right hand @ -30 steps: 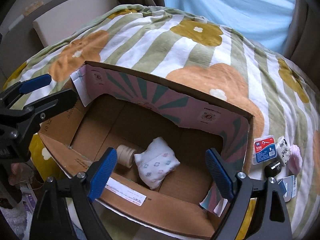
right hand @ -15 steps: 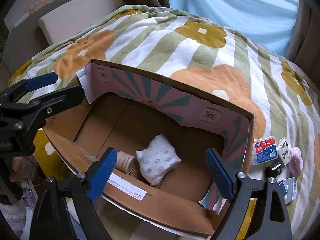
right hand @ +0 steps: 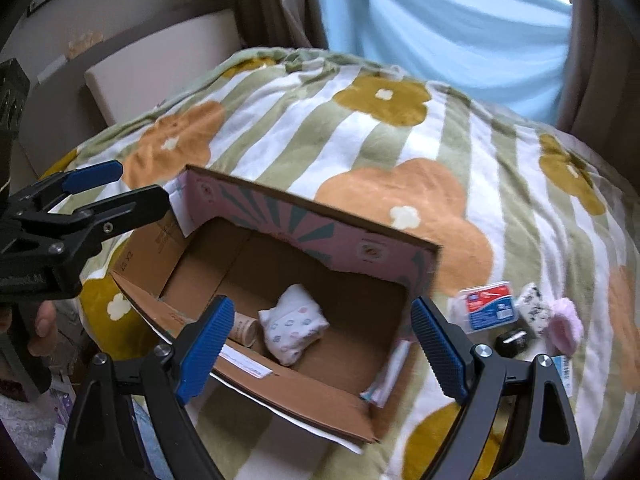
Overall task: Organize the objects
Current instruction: 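Move both tools back toward the remaining items on the bed, then grasp the floss pick case with the left tool while the right tool grasps the SUPER DEER box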
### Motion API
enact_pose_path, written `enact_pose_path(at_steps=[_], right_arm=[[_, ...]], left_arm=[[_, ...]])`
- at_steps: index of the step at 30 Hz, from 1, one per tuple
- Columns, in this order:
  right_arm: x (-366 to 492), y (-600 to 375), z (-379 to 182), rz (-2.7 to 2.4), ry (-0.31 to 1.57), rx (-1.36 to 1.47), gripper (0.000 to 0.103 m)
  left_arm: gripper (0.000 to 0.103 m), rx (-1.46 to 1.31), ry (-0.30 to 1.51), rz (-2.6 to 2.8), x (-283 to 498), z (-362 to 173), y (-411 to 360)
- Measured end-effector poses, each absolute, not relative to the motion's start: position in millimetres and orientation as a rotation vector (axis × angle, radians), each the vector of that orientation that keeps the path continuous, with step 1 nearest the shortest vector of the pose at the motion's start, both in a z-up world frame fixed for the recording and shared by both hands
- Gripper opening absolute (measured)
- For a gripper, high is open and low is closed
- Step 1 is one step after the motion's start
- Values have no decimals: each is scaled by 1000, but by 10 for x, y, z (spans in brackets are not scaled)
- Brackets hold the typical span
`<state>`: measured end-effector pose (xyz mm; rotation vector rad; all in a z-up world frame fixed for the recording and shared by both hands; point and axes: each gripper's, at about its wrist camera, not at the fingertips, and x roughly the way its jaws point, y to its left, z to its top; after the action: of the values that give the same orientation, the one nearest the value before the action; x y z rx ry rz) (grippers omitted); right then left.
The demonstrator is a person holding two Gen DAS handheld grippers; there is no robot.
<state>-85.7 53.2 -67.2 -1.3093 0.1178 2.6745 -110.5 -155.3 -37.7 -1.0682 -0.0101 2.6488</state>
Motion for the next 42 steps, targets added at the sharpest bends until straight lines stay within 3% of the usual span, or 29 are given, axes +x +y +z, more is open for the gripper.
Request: enact_pose_path(at_steps=[6,9,17,25,30,42], right_arm=[[-573,813,-490,2678,139,-1218,89],[-409,978,-428,2671,136,-1171,102],[128,1575,-292,2620,198,-1065,102],[687,2148,-224,2491,111,-996,102],[892,2460,-412,2363,30,-1113,102],[851,2809,-1152,2332,122,-1320,102]], left_arm=[[103,-1035,24,2633,-1049,-224,-1190],[103,-1025,29,2612,-1045,-180,-963],[103,-1022,128,2520,-1103,-135,-224],[103,-1064,270,2337,-1353,-330,724],[103,-1119,419,2217,-1524,-600,1307],[103,-1302,846,1978,-1979,-1364,1891]])
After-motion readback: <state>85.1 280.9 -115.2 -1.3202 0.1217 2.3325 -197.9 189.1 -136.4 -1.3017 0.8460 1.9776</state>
